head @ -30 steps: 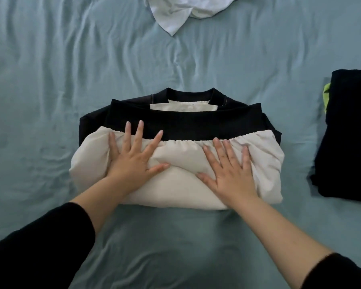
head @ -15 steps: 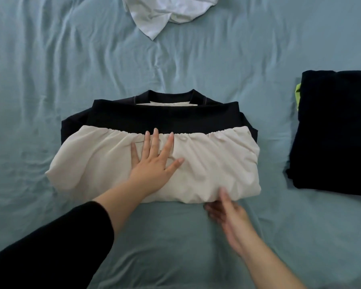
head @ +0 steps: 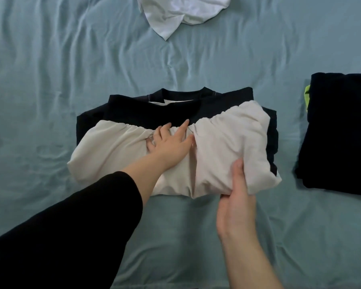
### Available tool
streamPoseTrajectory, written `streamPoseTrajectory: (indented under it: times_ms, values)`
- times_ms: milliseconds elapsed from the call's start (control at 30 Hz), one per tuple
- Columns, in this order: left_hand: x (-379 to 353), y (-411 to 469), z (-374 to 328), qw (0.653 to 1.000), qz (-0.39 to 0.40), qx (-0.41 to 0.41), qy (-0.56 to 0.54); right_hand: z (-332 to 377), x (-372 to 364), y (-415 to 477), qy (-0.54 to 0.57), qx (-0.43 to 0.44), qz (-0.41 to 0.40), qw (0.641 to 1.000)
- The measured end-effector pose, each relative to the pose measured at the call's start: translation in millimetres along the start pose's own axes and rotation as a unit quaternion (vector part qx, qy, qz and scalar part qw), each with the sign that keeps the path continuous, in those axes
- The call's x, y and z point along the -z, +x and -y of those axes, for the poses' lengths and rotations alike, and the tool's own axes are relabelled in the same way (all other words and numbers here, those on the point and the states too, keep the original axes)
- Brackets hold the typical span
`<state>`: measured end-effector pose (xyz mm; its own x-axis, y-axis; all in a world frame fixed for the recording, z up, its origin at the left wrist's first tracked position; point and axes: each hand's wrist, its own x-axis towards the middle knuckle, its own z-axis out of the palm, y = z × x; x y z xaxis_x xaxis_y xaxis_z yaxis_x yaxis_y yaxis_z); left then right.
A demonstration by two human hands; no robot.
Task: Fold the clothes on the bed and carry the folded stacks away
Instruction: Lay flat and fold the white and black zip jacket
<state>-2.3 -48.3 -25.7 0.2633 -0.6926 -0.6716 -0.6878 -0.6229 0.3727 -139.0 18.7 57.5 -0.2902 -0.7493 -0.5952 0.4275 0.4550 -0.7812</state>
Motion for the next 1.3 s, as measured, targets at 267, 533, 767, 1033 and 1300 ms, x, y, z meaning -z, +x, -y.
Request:
streamPoseTrajectory:
  times_ms: [267,533,767,1033,1300]
  values:
    - [92,-36,86,0.774,0.143,-0.018,-0.617,-65,-68,-68,-0.292,0.22,0.103,0.925]
    - [108,-53,159,0.826,0.004,0.049,-0.562,-161,-88,-65,-0.759,0.249,0.289,0.528]
    - [63,-66,131,0.924,-0.297,-0.163,0.178,-138,-101,-63,-0.796,0.158,0.413,0.413]
    - [52,-21,184,0.962,-0.136,-0.125,0.199,-76,-132,-17,-0.683,0.261,0.436,0.525]
    - [43,-24,187,0.969,-0.169,-0.051,0.174,-99,-127,71,-0.783,0.142,0.138,0.59]
